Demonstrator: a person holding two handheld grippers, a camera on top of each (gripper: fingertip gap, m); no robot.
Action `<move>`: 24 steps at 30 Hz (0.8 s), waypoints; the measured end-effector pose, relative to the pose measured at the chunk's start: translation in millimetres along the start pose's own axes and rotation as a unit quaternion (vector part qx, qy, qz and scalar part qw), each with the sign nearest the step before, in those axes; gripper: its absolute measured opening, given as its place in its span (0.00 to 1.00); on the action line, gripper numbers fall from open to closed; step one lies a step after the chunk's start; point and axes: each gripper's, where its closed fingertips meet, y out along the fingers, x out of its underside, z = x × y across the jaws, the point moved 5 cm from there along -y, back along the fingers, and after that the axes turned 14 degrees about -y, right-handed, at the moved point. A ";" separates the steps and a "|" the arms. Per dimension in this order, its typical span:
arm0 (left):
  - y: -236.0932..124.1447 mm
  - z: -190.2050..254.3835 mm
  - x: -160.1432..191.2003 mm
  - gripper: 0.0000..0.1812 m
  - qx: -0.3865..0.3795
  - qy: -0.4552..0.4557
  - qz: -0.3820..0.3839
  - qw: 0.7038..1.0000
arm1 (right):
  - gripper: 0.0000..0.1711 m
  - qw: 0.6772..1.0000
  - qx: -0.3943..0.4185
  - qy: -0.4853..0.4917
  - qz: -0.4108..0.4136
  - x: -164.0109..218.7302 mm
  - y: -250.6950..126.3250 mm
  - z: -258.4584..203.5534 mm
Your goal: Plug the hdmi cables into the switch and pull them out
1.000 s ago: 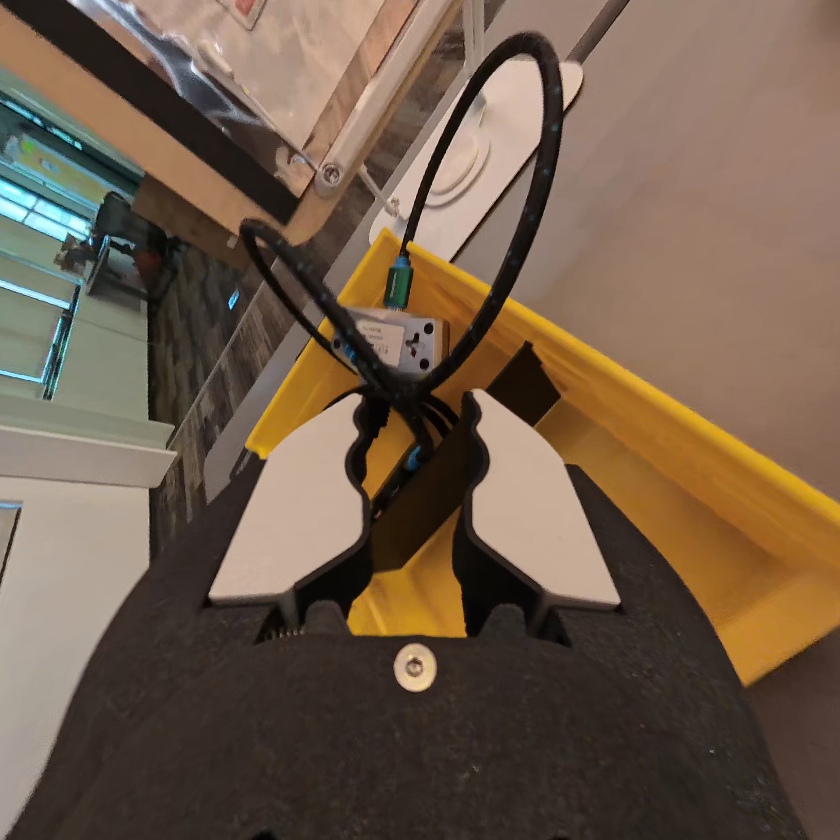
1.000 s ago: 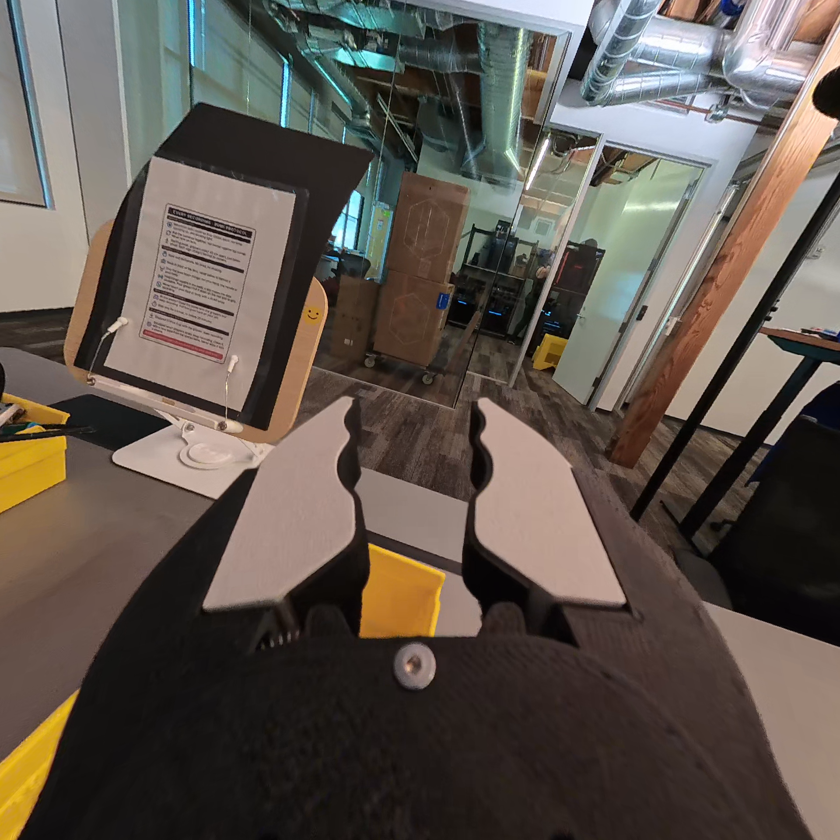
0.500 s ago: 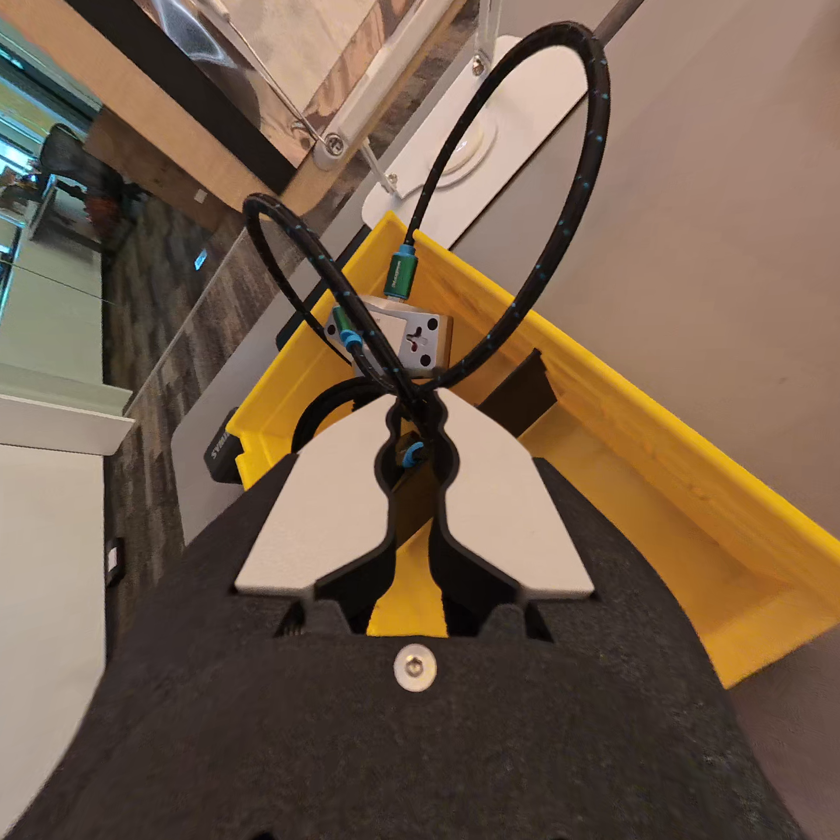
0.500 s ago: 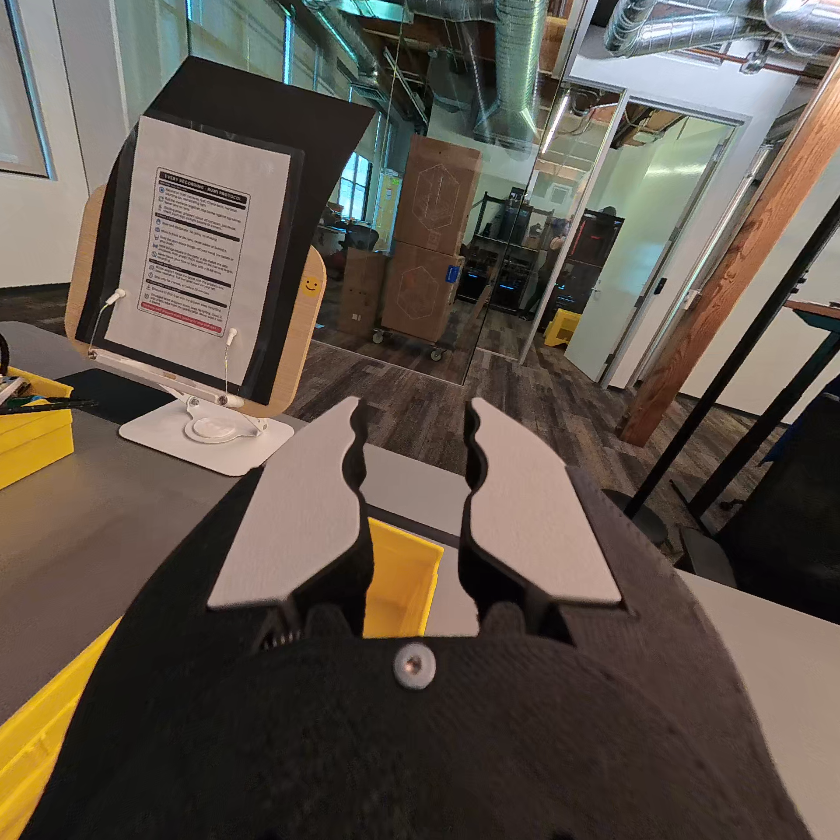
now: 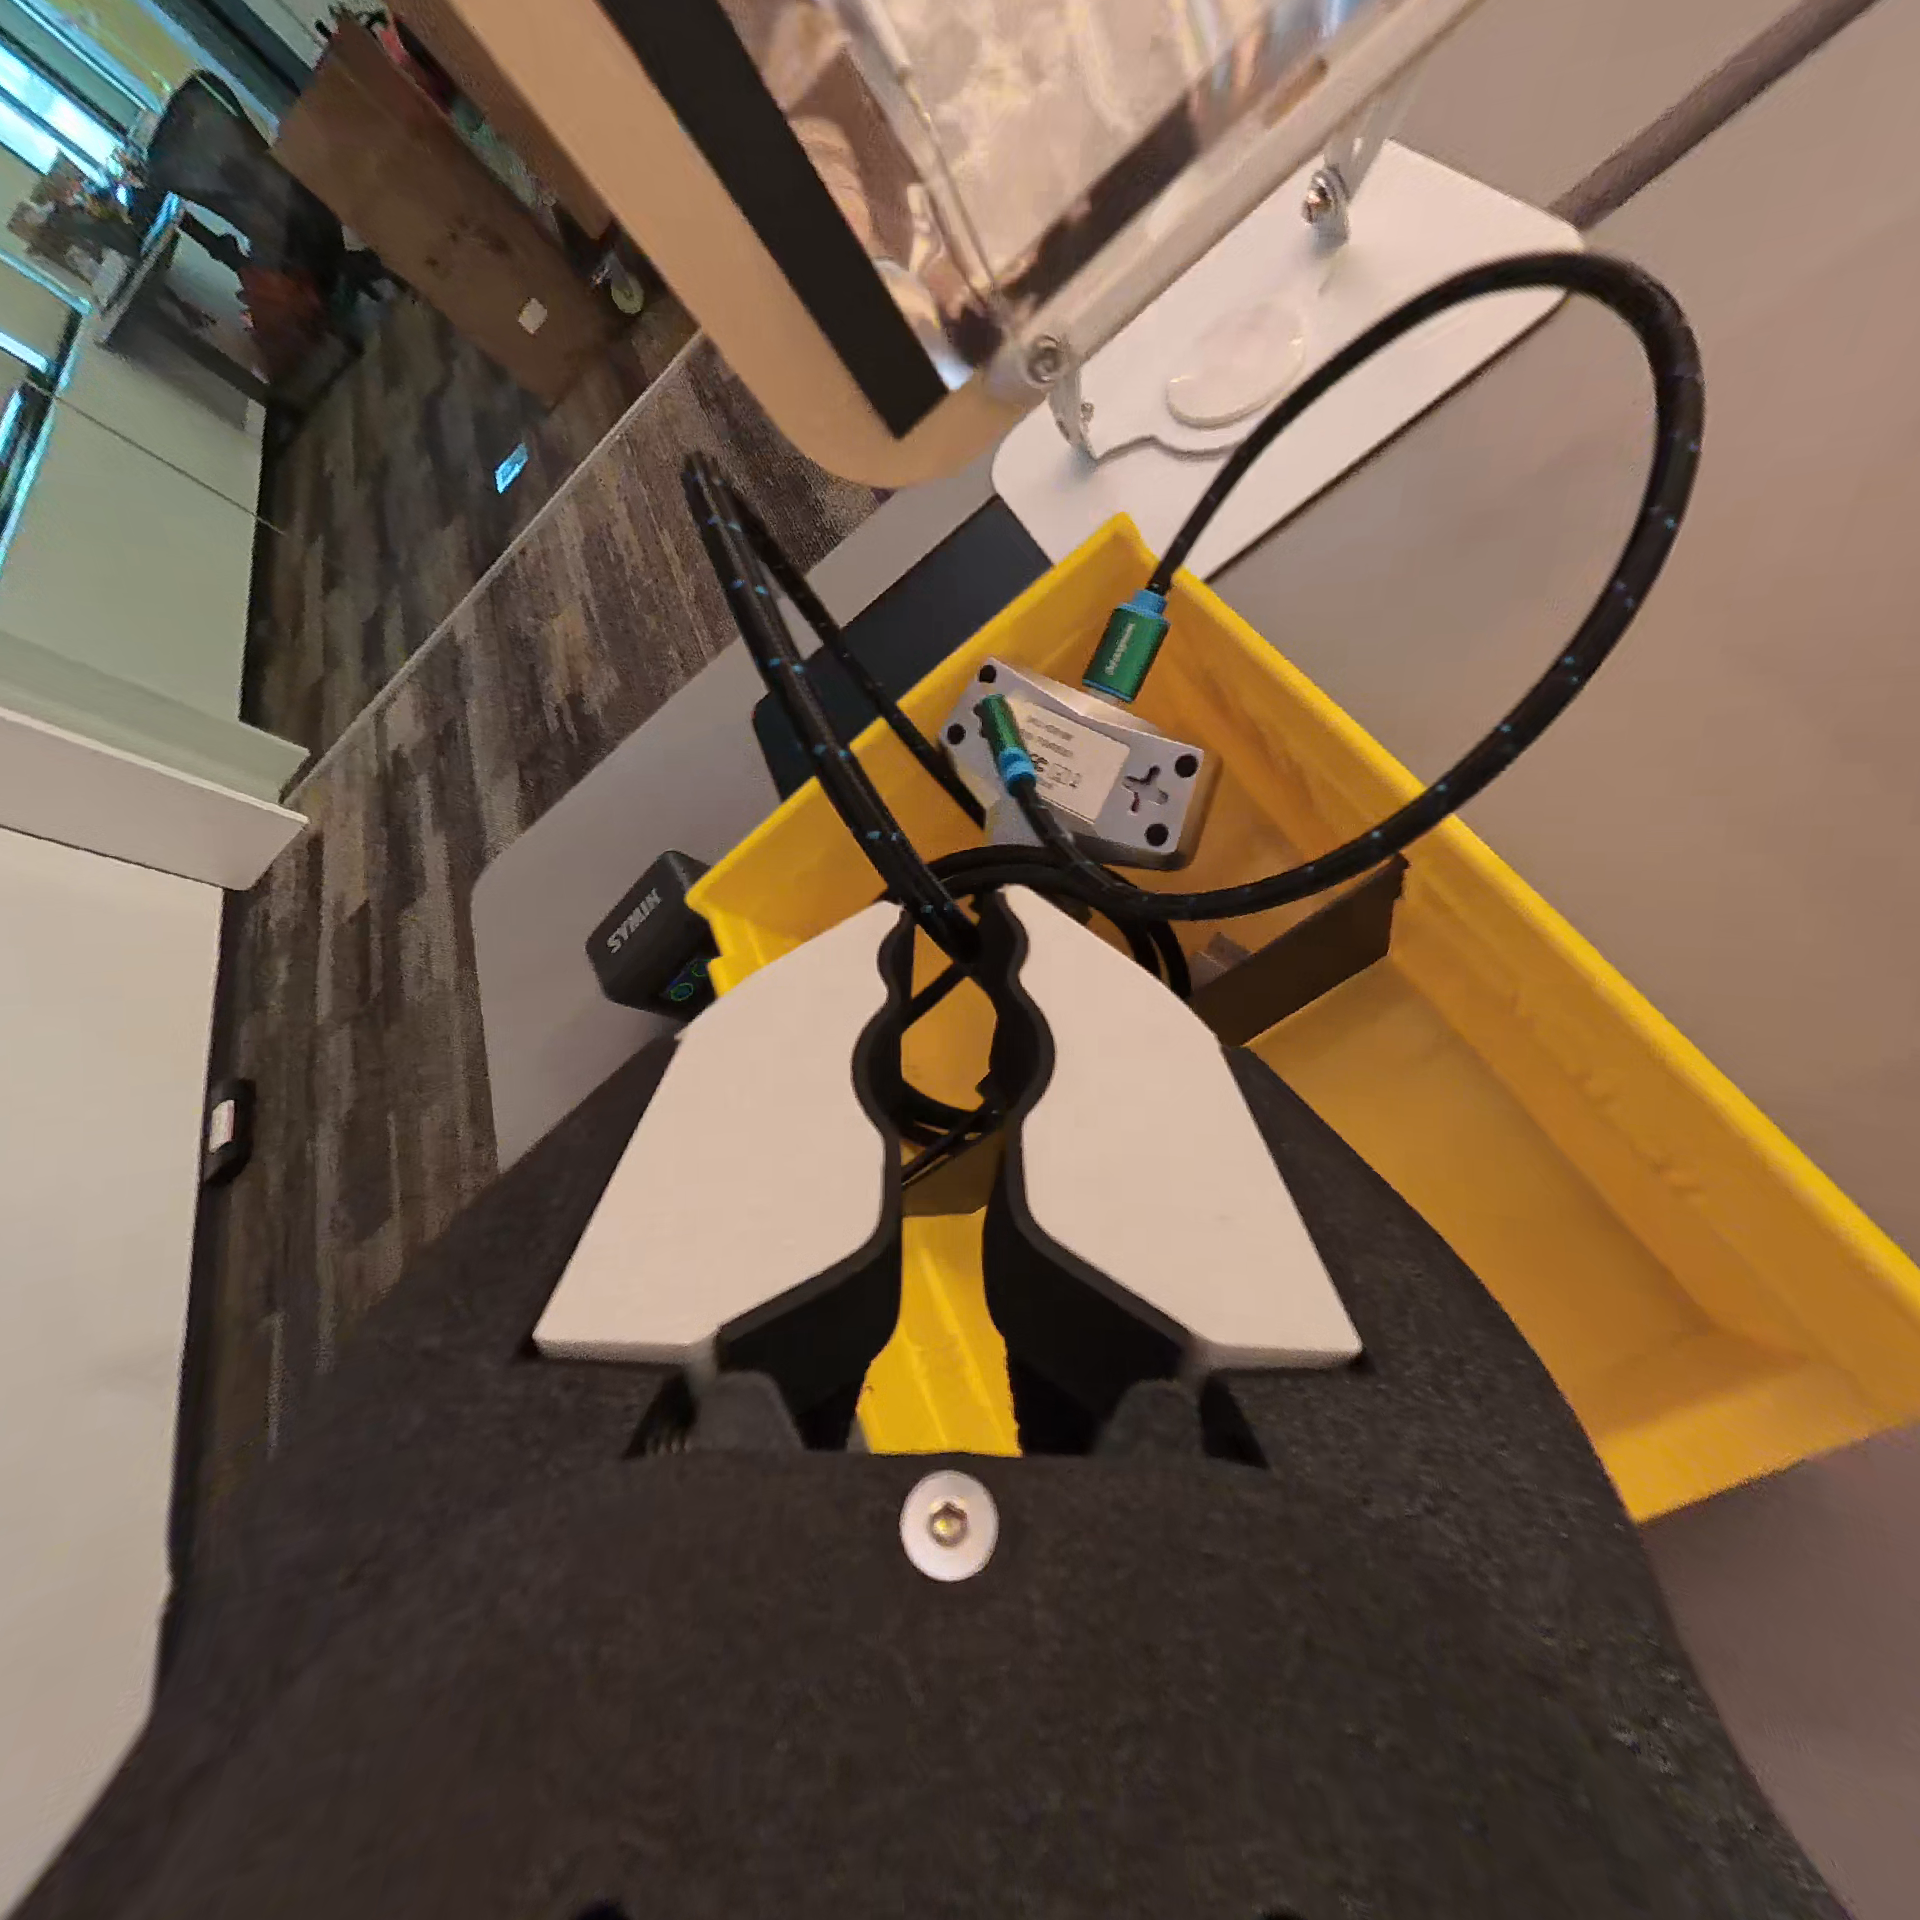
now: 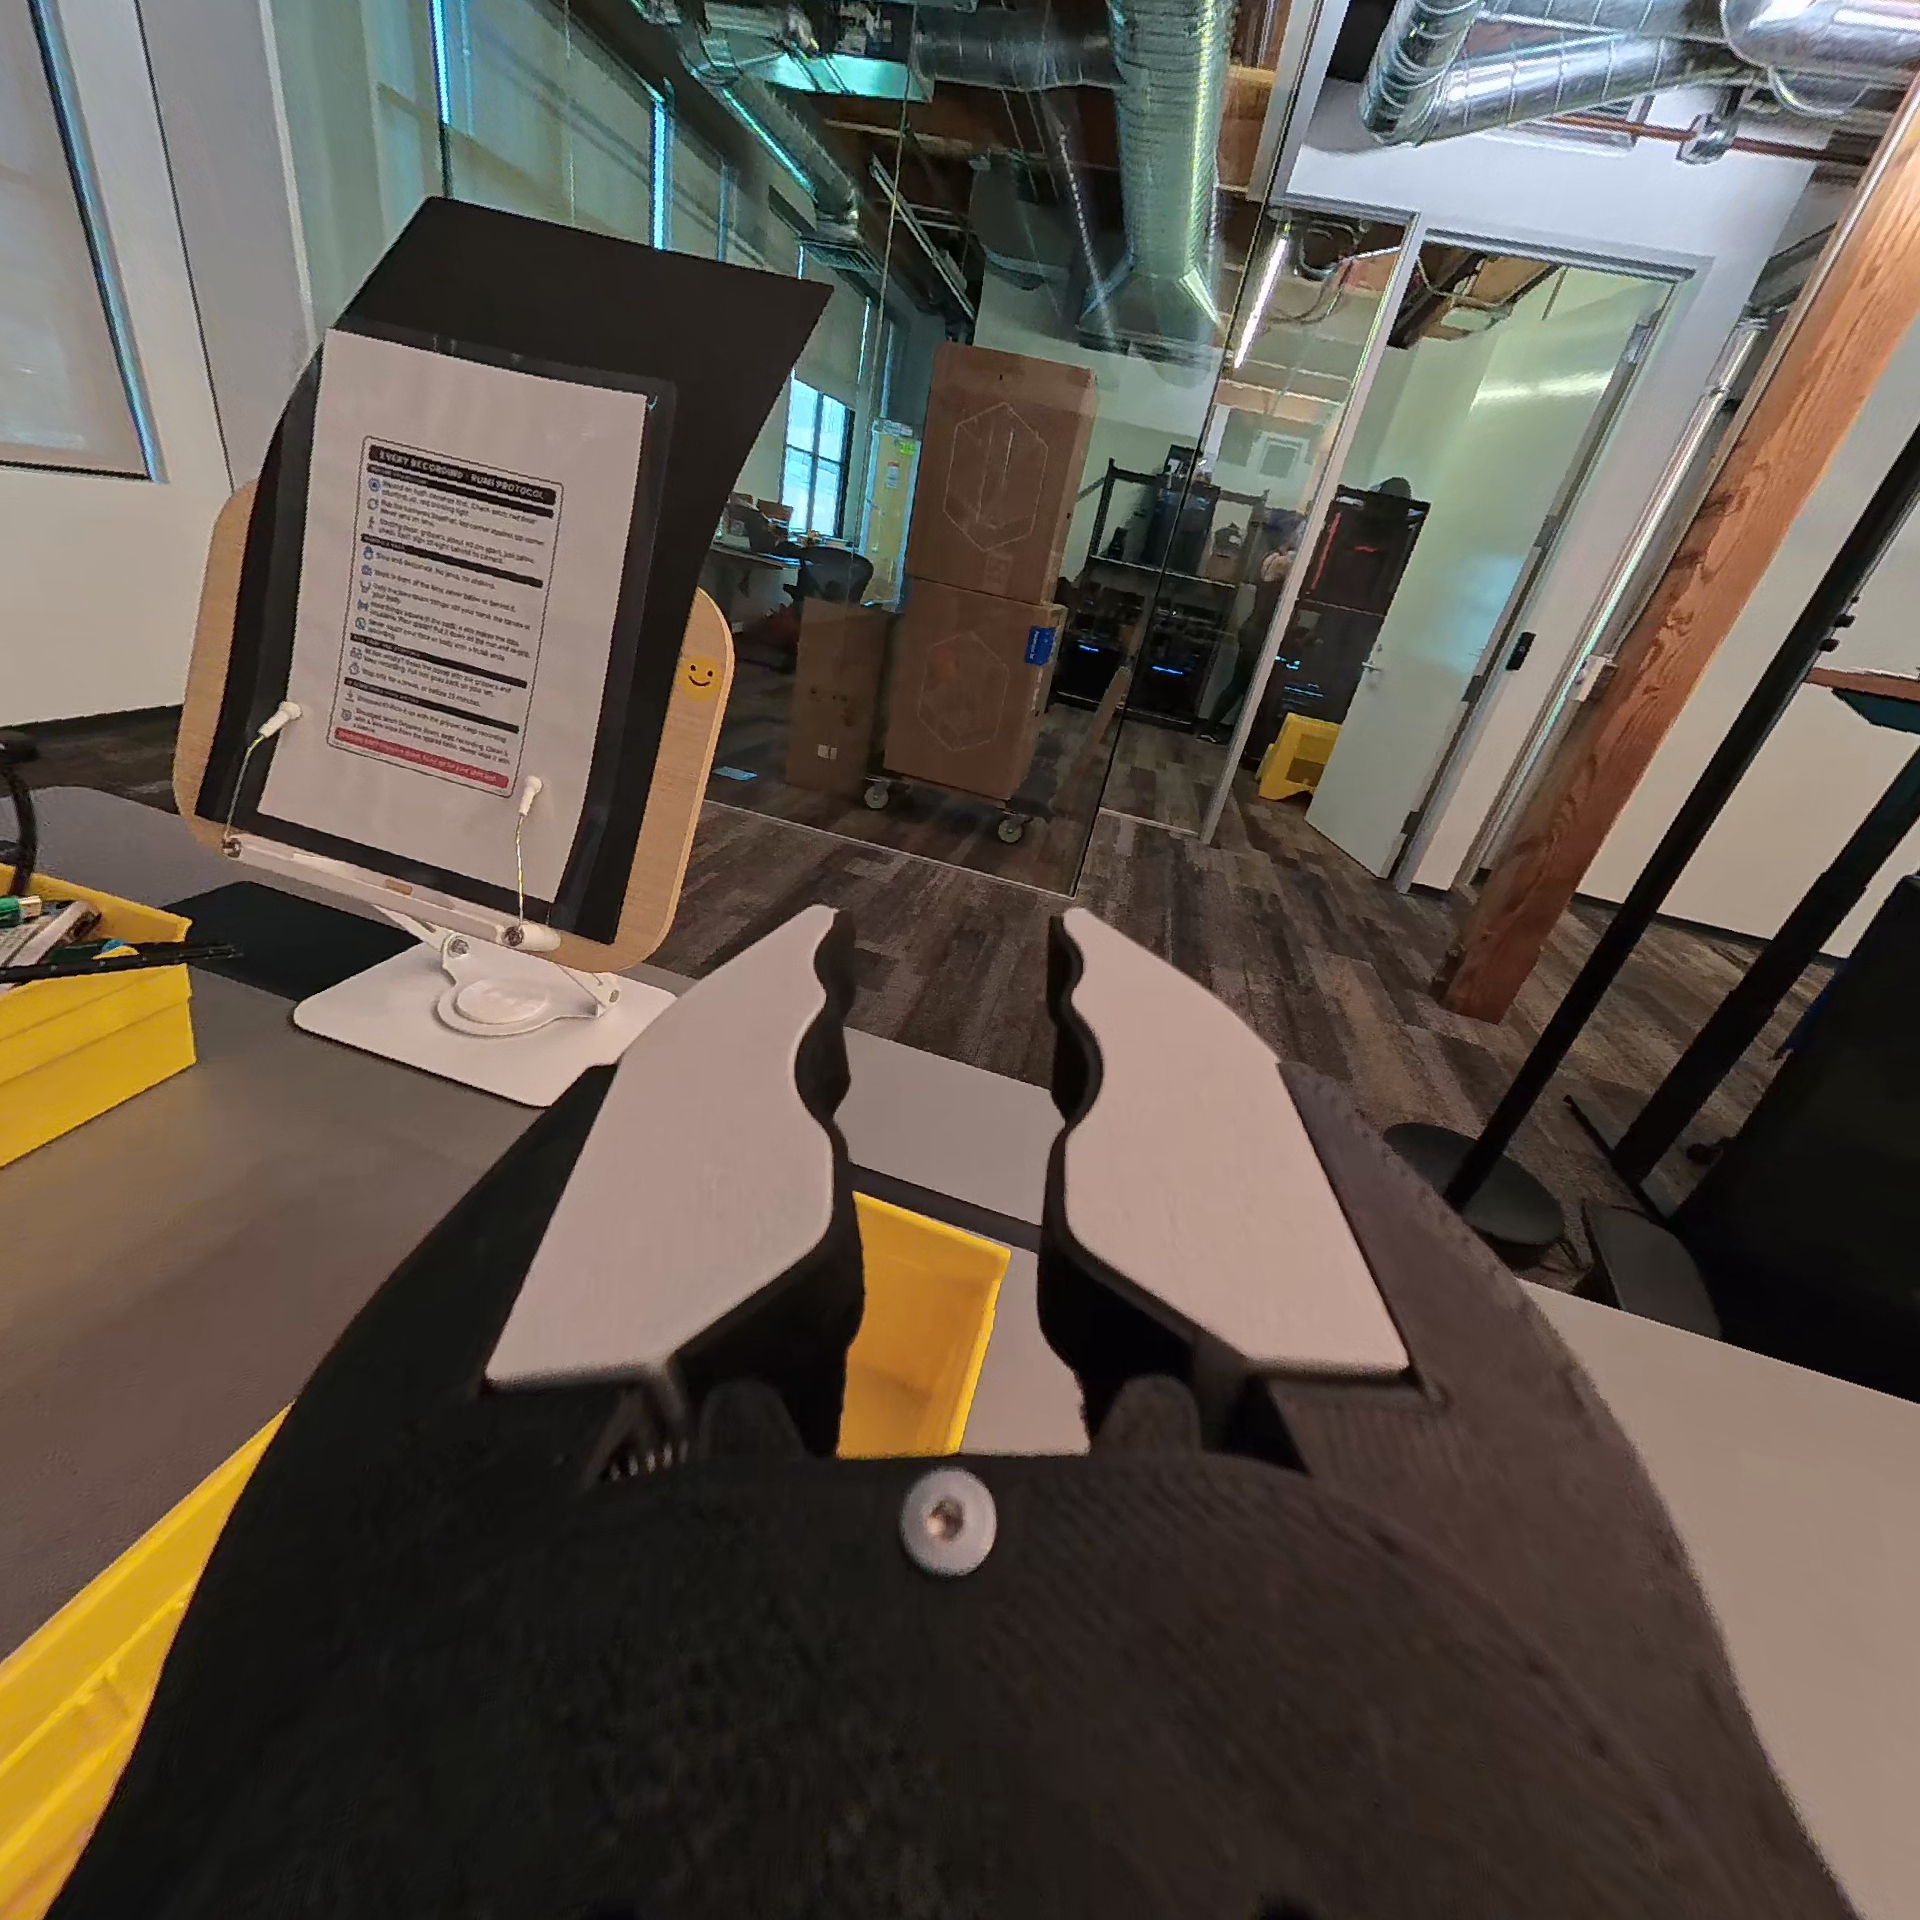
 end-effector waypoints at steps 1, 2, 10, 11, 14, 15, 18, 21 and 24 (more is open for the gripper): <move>-4.1 -4.9 -3.6 0.07 0.005 -0.007 -0.004 1.000 | 0.21 1.000 -0.001 0.001 -0.001 0.5 0.4 0.1; -8.4 -9.6 -7.6 0.07 0.009 -0.015 -0.007 1.000 | 0.21 1.000 -0.002 0.001 -0.001 0.7 0.8 -0.2; -45.7 -30.9 -40.5 0.05 -0.006 -0.020 0.017 1.000 | 0.21 0.999 -0.045 -0.010 0.009 -7.7 13.9 -23.0; -50.0 -30.9 -44.5 0.05 -0.009 -0.016 0.018 1.000 | 0.21 0.998 -0.055 -0.012 0.013 -10.1 16.8 -29.0; -63.9 -26.3 -58.2 0.05 -0.005 -0.002 0.026 1.000 | 0.21 0.995 -0.097 -0.025 0.025 -18.7 27.4 -53.0; -68.6 -24.2 -62.7 0.04 -0.003 0.001 0.028 1.000 | 0.21 0.993 -0.113 -0.030 0.029 -21.7 30.9 -62.5; -81.5 -15.9 -73.8 0.05 -0.001 0.016 0.028 0.999 | 0.21 0.981 -0.181 -0.024 0.059 -35.5 39.1 -97.4; -95.1 -5.7 -84.6 0.05 -0.006 0.033 0.035 0.999 | 0.21 0.952 -0.284 0.006 0.112 -56.0 42.1 -146.2; -104.8 -2.9 -94.3 0.05 -0.024 0.042 0.040 0.998 | 0.21 0.922 -0.370 -0.004 0.112 -62.3 47.0 -199.7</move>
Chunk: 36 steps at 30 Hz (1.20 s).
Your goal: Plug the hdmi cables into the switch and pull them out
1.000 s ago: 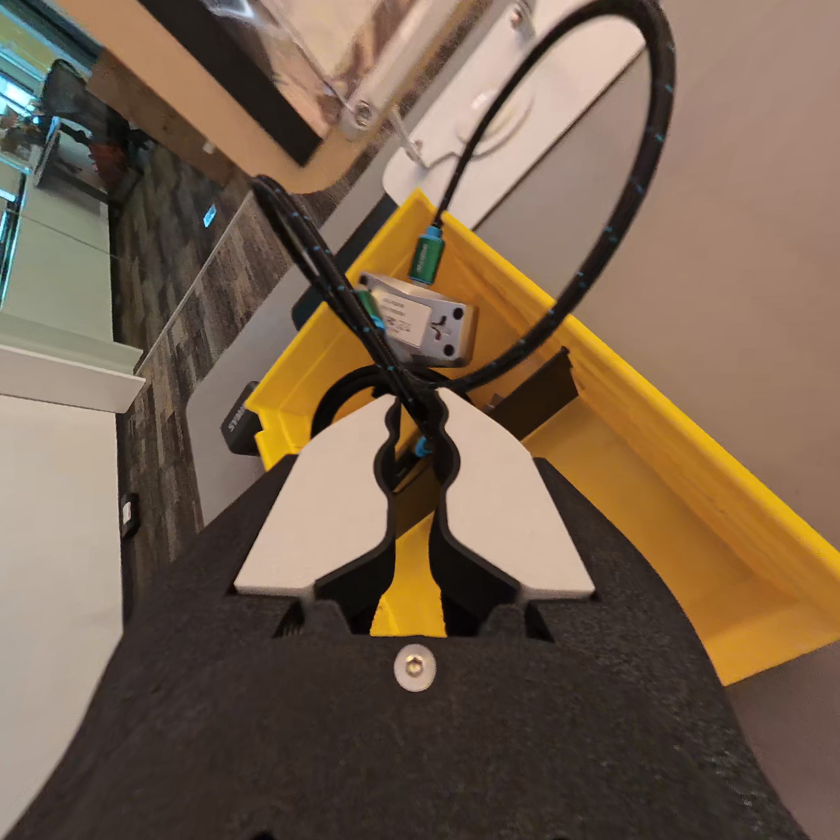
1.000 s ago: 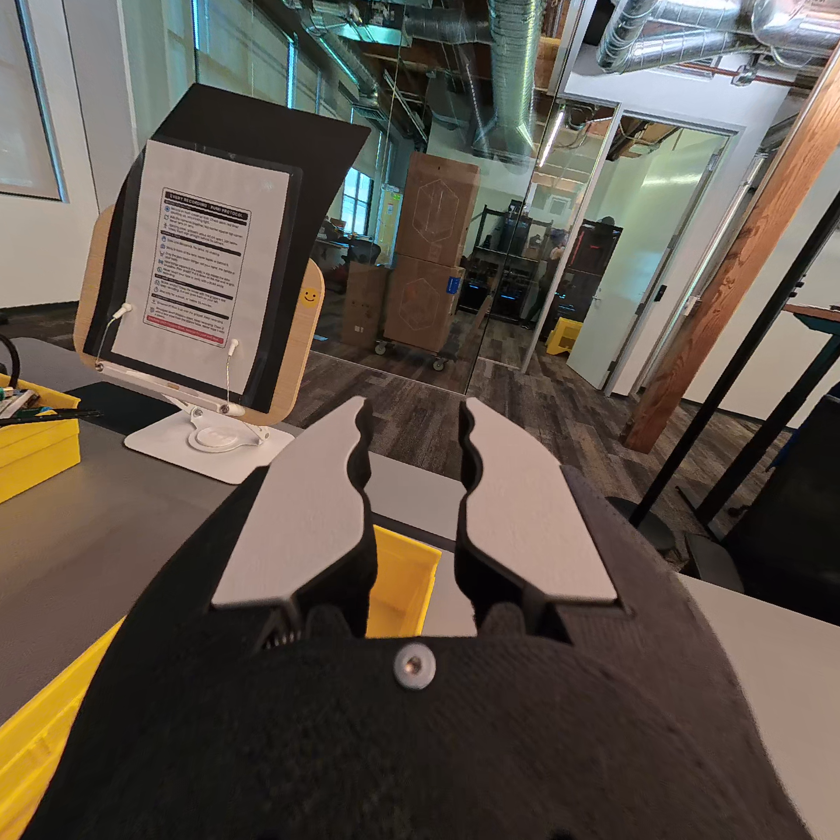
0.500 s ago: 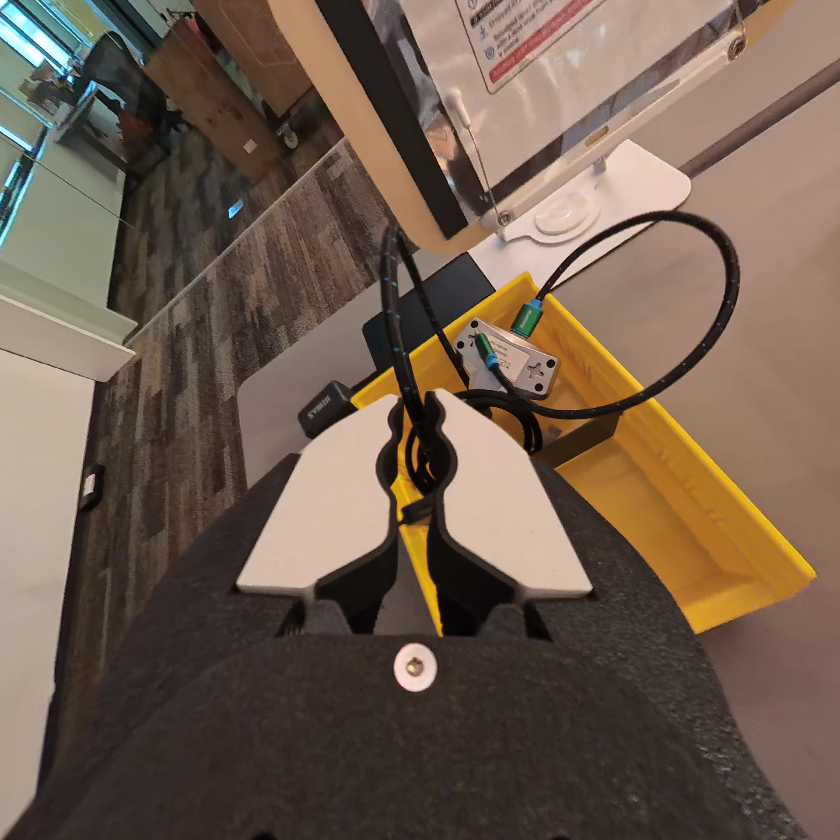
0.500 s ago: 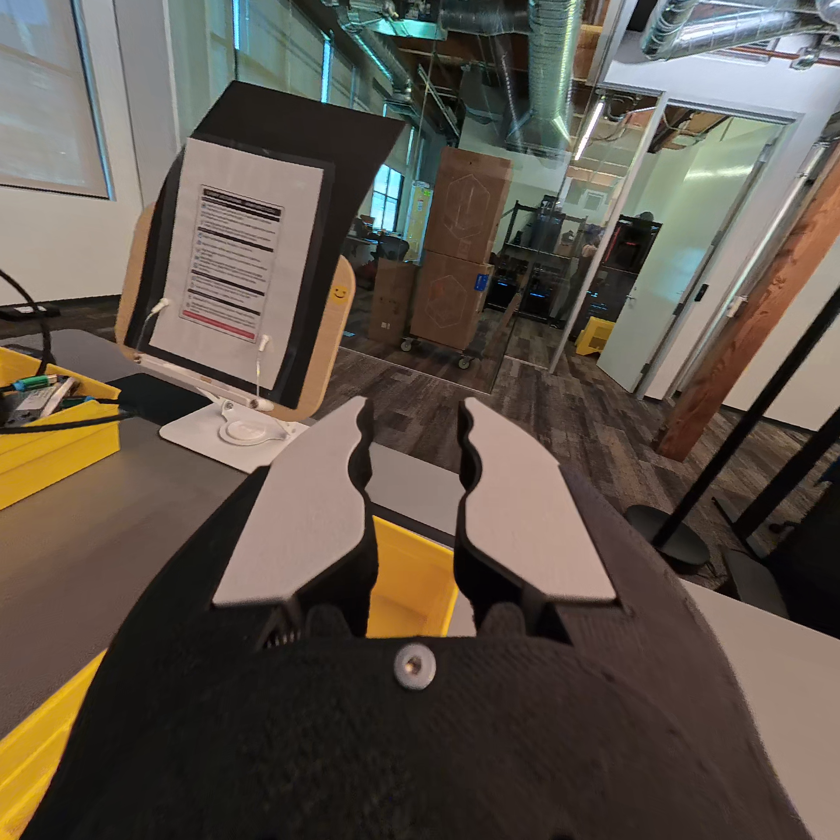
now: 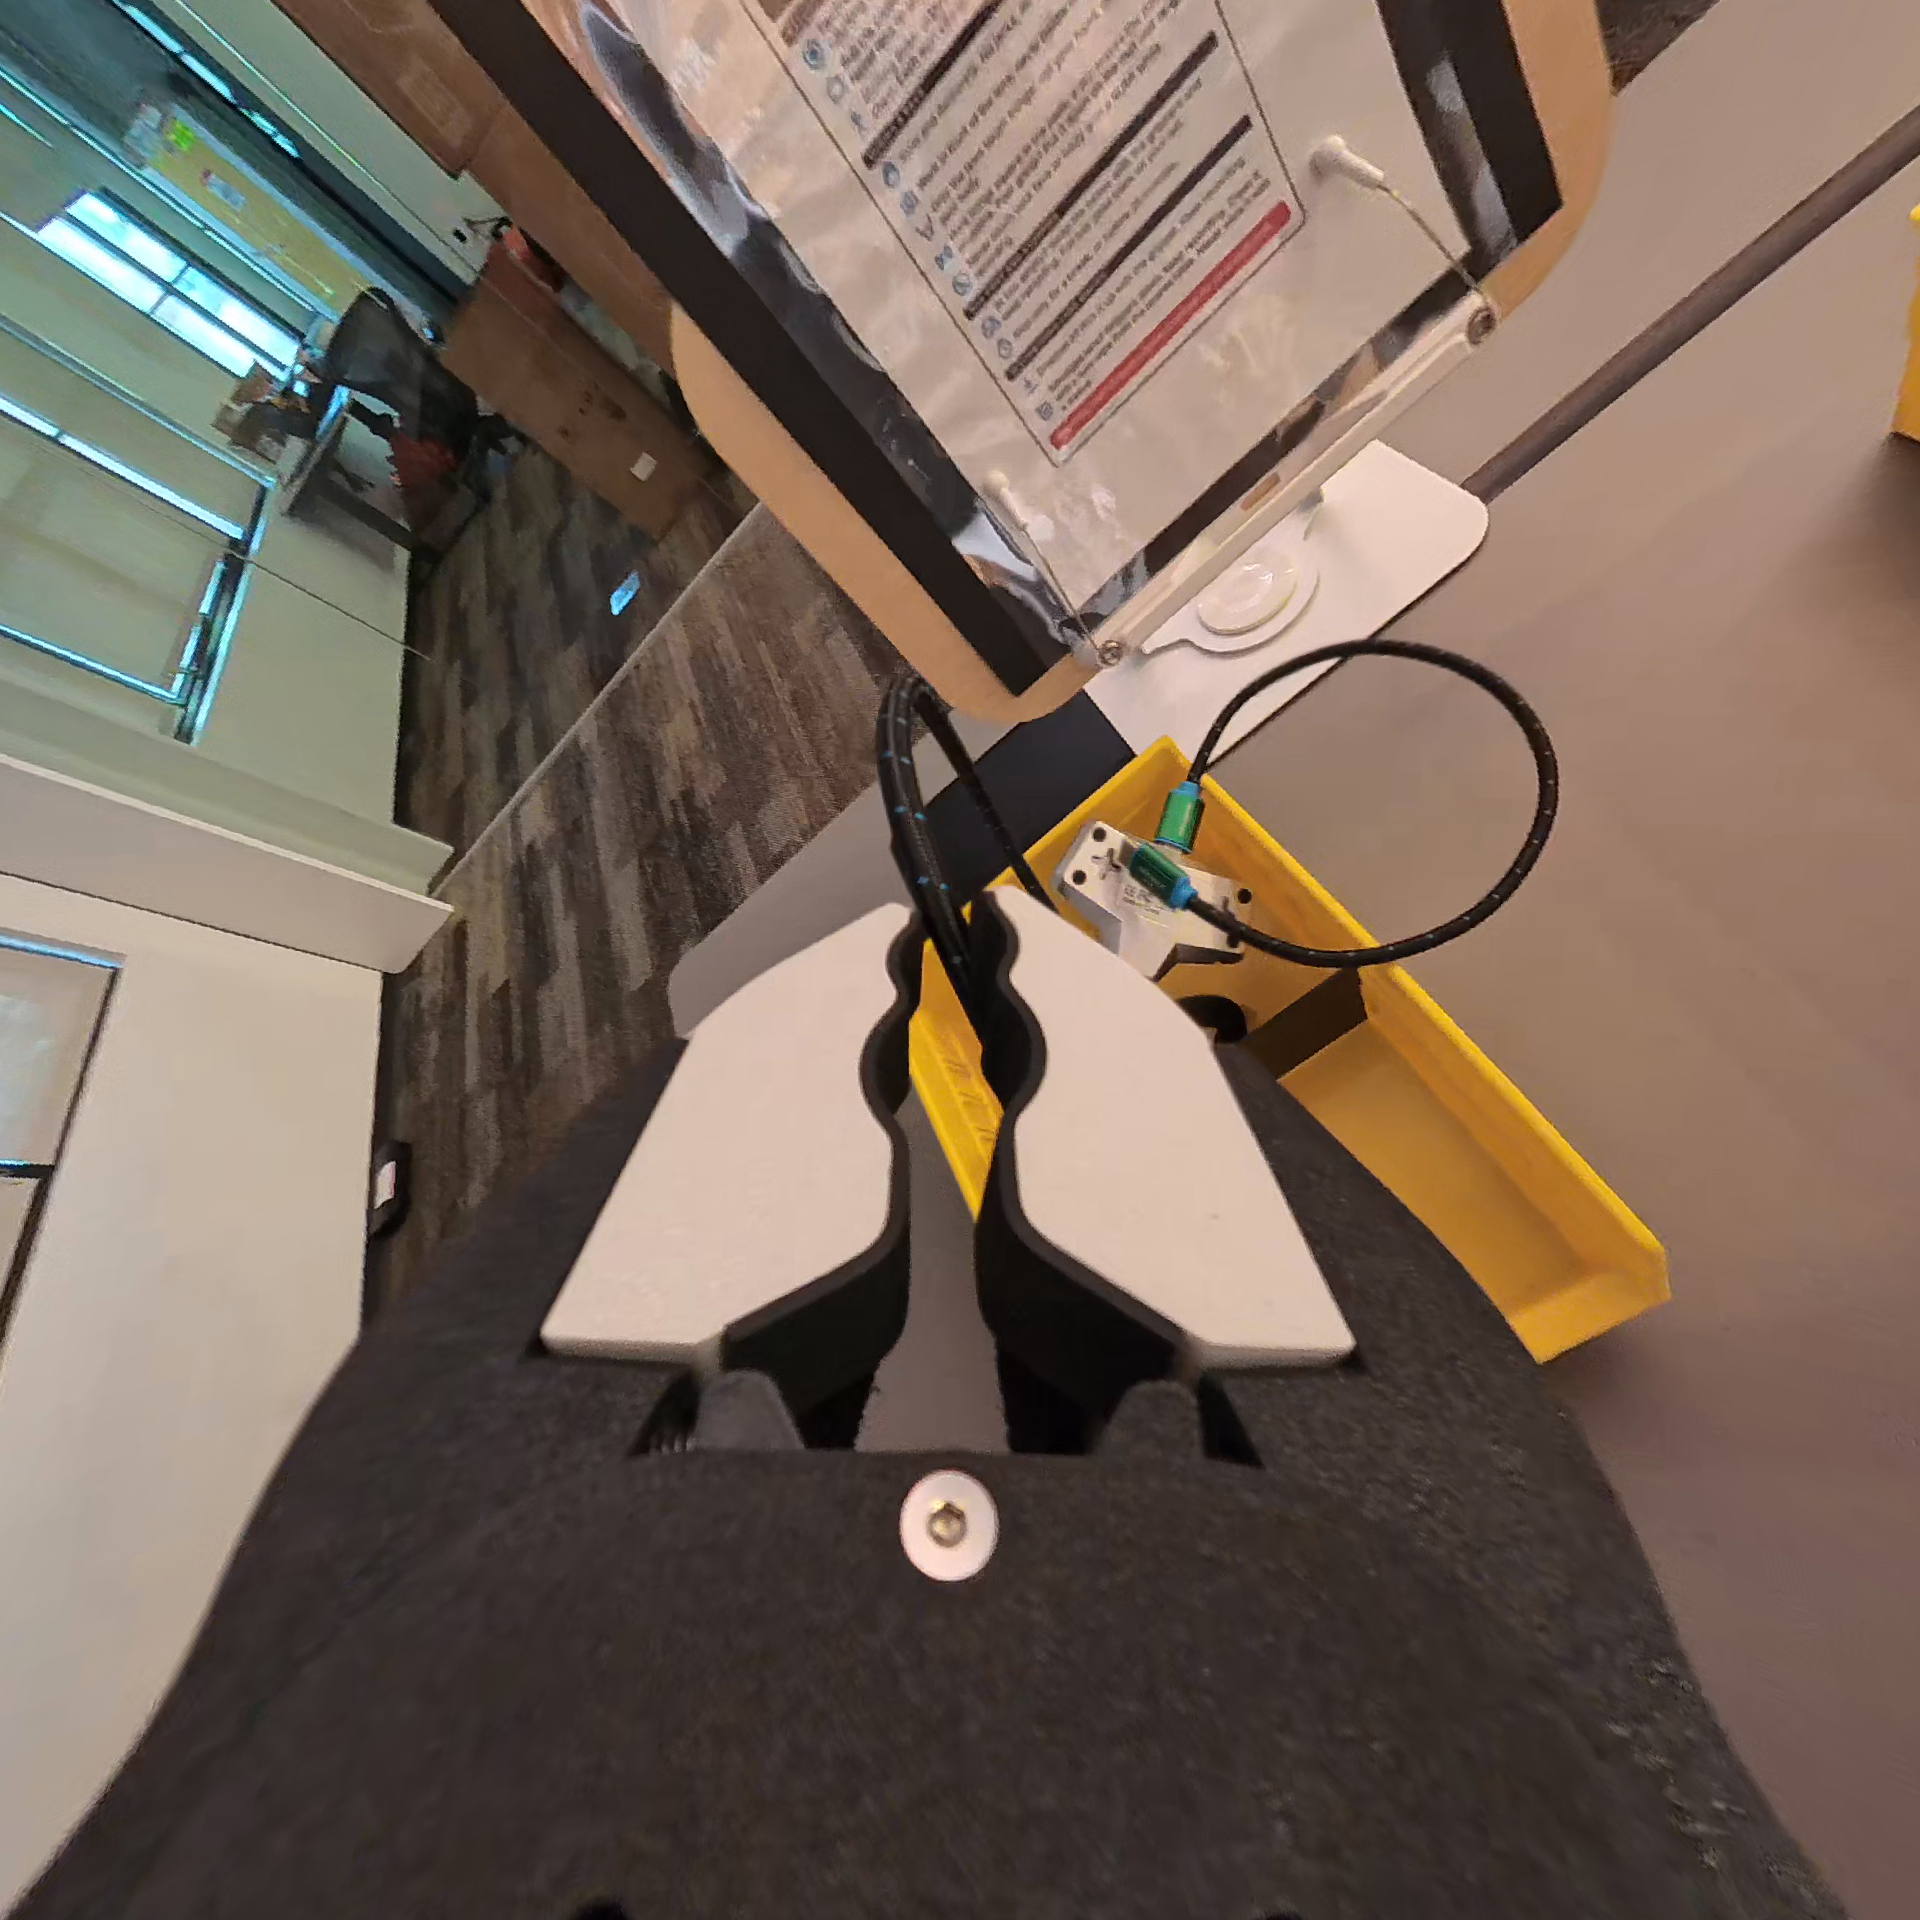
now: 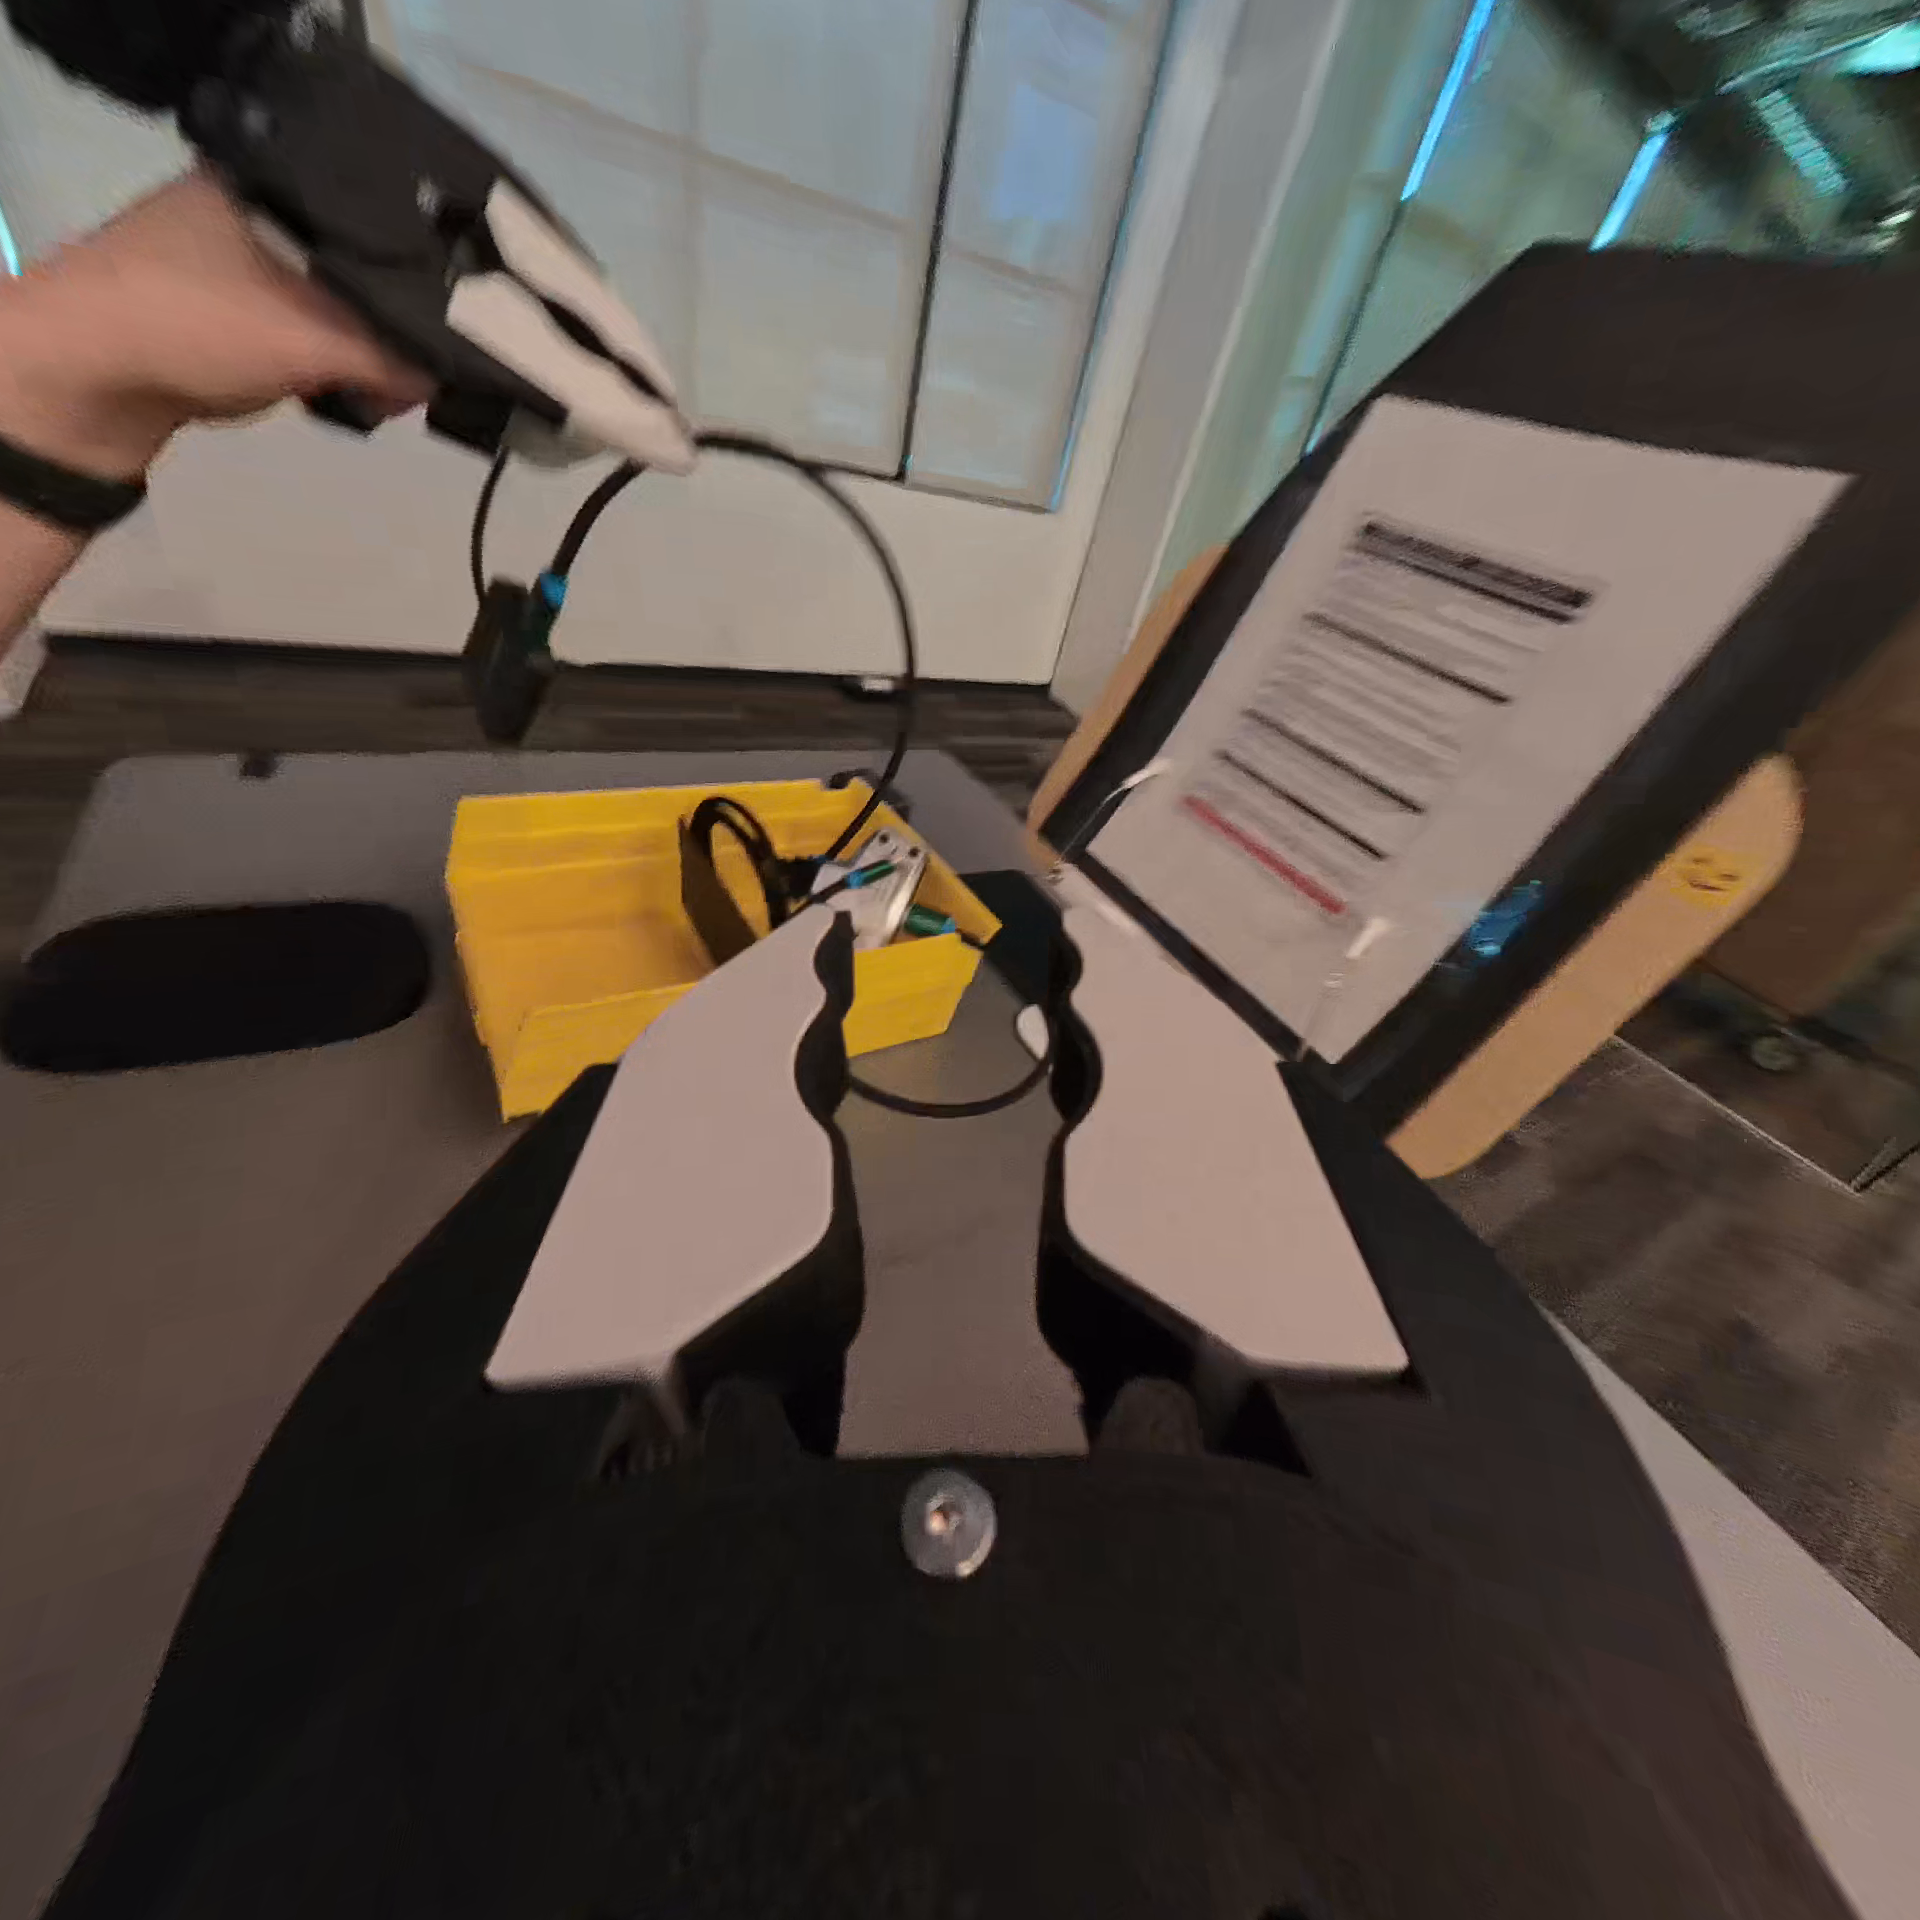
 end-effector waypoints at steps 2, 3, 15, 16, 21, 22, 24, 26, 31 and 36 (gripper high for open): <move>-0.6 -7.8 -5.7 0.05 -0.026 0.006 -0.001 1.000 | 0.21 0.999 -0.012 -0.029 -0.029 6.3 20.2 -14.9; -1.1 -14.4 -9.0 0.05 -0.046 0.010 0.000 0.999 | 0.21 0.998 -0.017 -0.045 -0.042 9.2 27.8 -21.3; -32.6 3.7 -52.1 0.04 0.016 -0.012 0.050 0.999 | 0.22 0.988 -0.153 0.020 0.019 5.5 73.5 -83.9; -36.4 15.0 -55.3 0.04 0.028 -0.011 0.055 0.998 | 0.23 0.985 -0.166 0.037 0.035 2.2 76.8 -90.6; -45.7 79.1 -70.2 0.04 0.088 -0.019 0.055 0.994 | 0.28 0.973 -0.192 0.105 0.079 -10.3 91.0 -120.3; -47.2 92.3 -73.1 0.04 0.099 -0.017 0.052 0.994 | 0.30 0.972 -0.191 0.107 0.082 -12.6 92.3 -124.6; -53.0 116.3 -80.2 0.04 0.117 -0.006 0.054 0.992 | 0.35 0.979 -0.162 0.100 0.068 -14.2 93.7 -125.3; -61.0 135.7 -90.0 0.04 0.125 0.008 0.073 0.989 | 0.38 0.987 -0.127 0.081 0.049 -14.2 92.5 -121.4; -73.9 172.3 -110.9 0.04 0.125 0.060 0.106 0.985 | 0.12 0.996 -0.066 0.055 0.000 -4.2 87.3 -102.6; -88.5 189.8 -121.7 0.10 0.132 0.080 0.188 0.970 | 0.09 0.987 -0.068 0.139 0.031 8.1 80.3 -73.3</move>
